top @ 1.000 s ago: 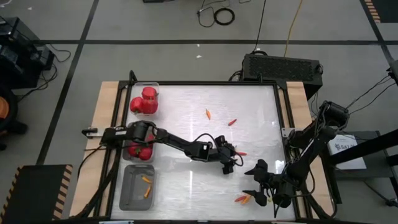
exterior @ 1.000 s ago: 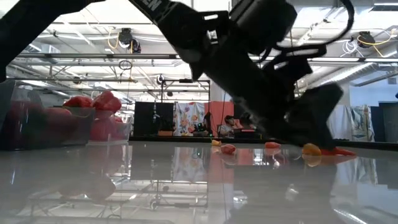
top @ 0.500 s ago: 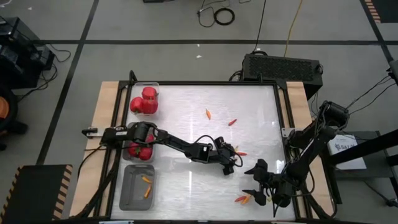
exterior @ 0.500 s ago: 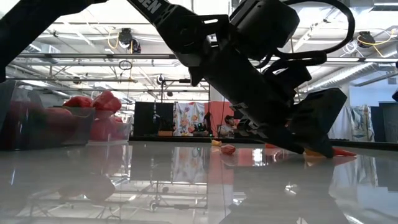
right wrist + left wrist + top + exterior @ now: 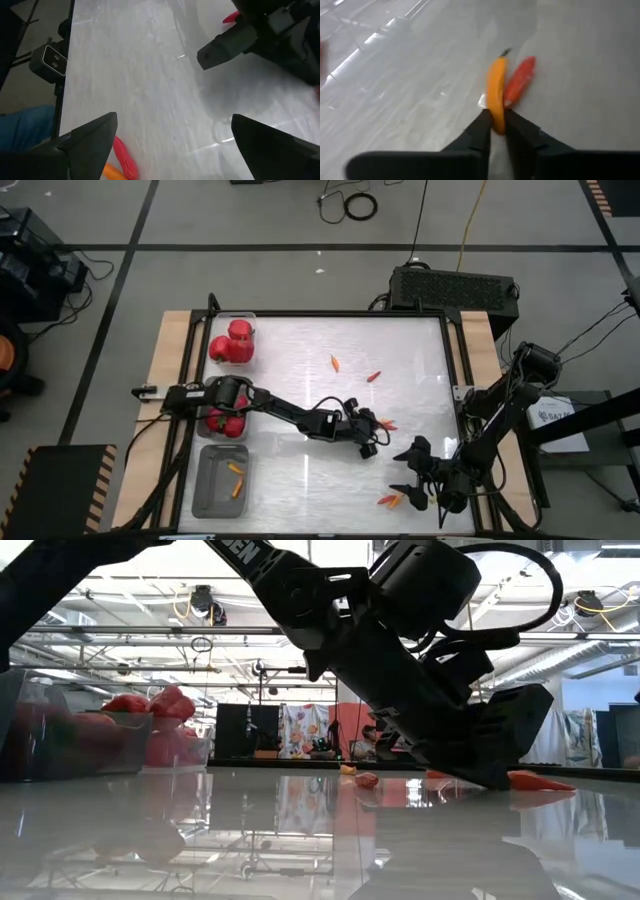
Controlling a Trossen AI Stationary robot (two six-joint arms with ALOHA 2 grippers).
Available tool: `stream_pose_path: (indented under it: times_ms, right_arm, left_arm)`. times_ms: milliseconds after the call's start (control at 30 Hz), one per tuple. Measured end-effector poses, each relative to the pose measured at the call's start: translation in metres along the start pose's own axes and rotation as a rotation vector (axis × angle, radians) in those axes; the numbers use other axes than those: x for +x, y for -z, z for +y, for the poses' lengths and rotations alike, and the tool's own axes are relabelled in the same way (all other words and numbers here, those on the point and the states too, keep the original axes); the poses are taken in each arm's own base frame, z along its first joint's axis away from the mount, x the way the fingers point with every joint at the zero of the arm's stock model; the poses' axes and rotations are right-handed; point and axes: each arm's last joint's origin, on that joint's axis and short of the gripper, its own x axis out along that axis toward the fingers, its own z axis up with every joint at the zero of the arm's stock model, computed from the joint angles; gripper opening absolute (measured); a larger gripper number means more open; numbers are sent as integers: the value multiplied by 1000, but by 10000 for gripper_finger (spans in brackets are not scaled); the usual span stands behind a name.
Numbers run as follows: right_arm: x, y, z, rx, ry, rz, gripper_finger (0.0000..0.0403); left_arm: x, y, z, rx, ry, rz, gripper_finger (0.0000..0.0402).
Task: Sort produce into baskets
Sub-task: Put the middle right orange chili pepper into the bottom black transparent bin
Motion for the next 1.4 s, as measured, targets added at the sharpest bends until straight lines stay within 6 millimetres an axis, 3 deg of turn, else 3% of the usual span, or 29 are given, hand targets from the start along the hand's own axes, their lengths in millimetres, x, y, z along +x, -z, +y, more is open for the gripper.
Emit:
stream_pose_path:
  times_ms: [133, 367, 567, 767, 967, 1167, 1400]
  right_arm:
    - [0, 0, 0, 25, -3, 3, 384]
    - [0, 0, 0, 54, -3, 3, 384]
    - [0, 0, 1, 60, -8, 0, 384]
    - [1, -2, 1, 68, -8, -11, 384]
    - [1, -2, 2, 21, -15, -15, 384]
    - [1, -2, 2, -87, -18, -15, 384]
    - [4, -6, 3, -215, -18, -34, 384]
  left_arm:
    - [0, 0, 0, -19, -17, -6, 10]
    - [-3, -4, 1, -29, -29, -16, 4]
    - [-28, -27, 4, 33, -51, -6, 3]
    - [-78, -57, 3, 94, -18, 65, 3]
    - [-154, -70, -10, 191, 32, 209, 2]
    - [-226, -65, -20, 159, 73, 371, 2]
    - [-300, -43, -35, 108, 95, 561, 2]
